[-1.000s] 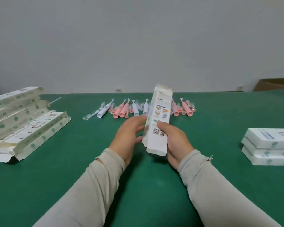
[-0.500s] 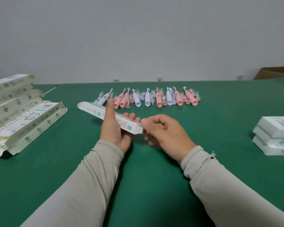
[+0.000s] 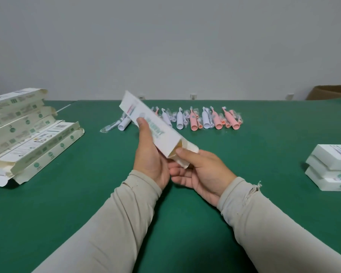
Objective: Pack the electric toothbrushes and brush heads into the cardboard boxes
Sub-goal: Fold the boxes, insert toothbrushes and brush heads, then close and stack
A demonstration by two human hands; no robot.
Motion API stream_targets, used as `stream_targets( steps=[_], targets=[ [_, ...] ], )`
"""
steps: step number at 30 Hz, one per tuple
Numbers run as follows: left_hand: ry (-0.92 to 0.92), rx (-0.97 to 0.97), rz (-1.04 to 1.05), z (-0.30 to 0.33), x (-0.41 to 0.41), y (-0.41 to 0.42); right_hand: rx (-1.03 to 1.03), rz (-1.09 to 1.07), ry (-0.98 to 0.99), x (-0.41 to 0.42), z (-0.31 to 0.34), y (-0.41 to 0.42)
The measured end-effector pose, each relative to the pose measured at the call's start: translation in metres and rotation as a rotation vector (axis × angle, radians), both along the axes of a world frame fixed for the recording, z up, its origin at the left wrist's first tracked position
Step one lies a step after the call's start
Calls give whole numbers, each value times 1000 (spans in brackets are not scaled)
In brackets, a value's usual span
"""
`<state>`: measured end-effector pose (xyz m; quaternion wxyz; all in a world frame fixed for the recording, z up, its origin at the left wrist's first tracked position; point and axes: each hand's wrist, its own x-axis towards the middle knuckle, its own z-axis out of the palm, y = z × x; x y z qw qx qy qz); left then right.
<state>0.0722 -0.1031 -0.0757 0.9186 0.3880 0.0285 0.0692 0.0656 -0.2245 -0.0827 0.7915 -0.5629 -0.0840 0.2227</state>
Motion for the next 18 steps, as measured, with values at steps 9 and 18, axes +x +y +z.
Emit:
stream_targets(
  steps=[9, 18],
  targets=[
    [-55, -144, -51, 0, 0, 3, -114, 152, -22, -3, 2, -4],
    [102, -165, 102, 1, 6, 16, -539, -240, -742, -5, -14, 9]
  ],
)
